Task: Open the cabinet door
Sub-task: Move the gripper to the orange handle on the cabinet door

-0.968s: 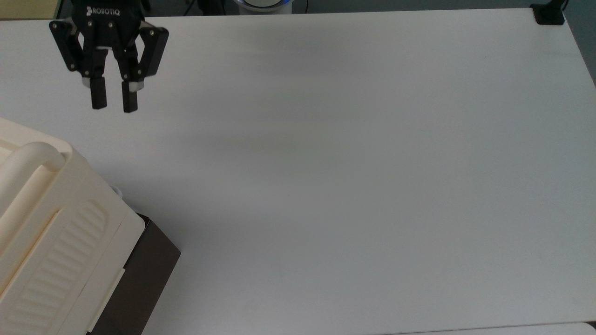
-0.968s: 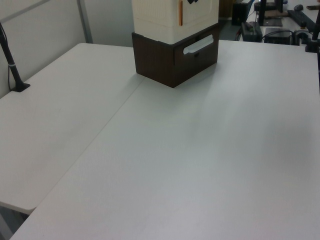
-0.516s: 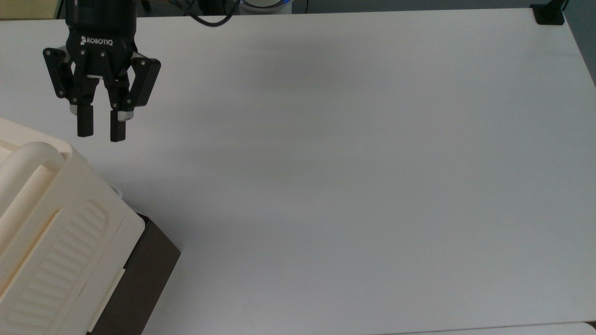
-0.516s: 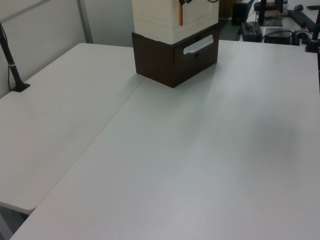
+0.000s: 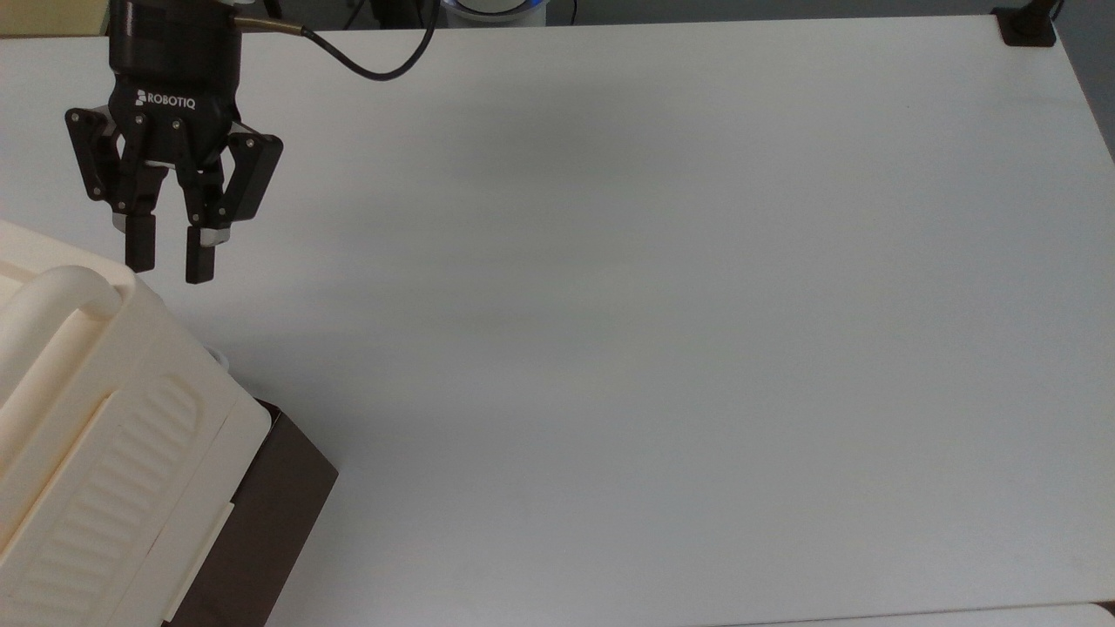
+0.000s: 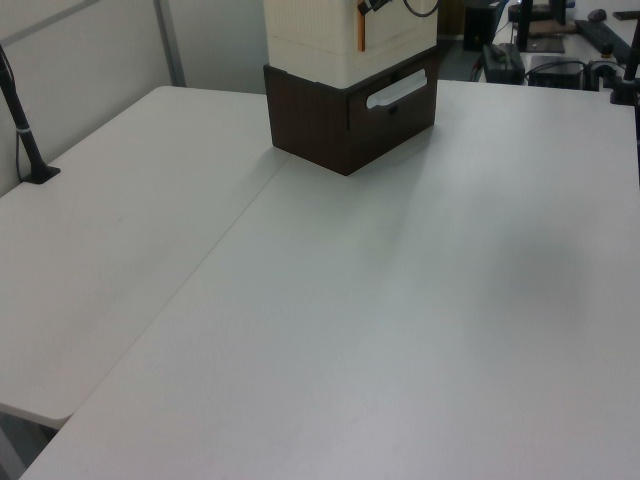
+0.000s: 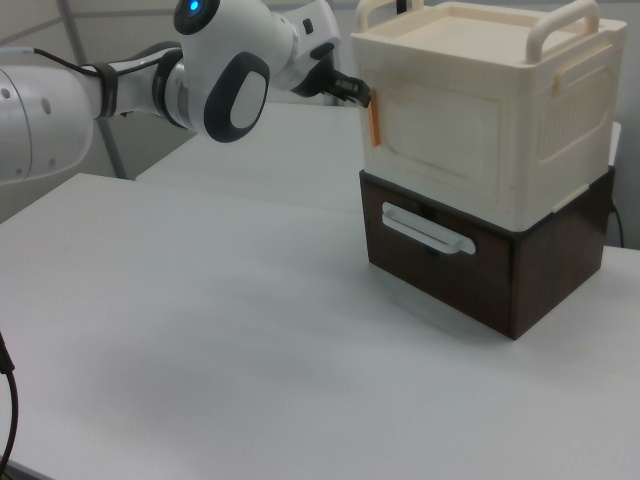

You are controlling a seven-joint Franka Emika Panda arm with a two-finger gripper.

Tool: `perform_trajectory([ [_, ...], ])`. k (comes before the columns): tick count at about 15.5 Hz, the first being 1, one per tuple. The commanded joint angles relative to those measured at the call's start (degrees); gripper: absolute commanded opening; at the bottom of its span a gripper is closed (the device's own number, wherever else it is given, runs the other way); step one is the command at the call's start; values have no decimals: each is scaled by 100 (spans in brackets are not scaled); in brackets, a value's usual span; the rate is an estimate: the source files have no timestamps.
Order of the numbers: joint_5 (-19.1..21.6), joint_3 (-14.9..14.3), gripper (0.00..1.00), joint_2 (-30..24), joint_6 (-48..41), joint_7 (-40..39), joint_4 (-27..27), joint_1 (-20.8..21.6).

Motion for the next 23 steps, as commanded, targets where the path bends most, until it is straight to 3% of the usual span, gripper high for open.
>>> perform_trajectory([
  [1,-112,-90,44,99,428,110,23,33],
  [20,-217,-187,42,371,526,110,225,15],
  [23,-226,-187,37,371,526,110,225,33],
])
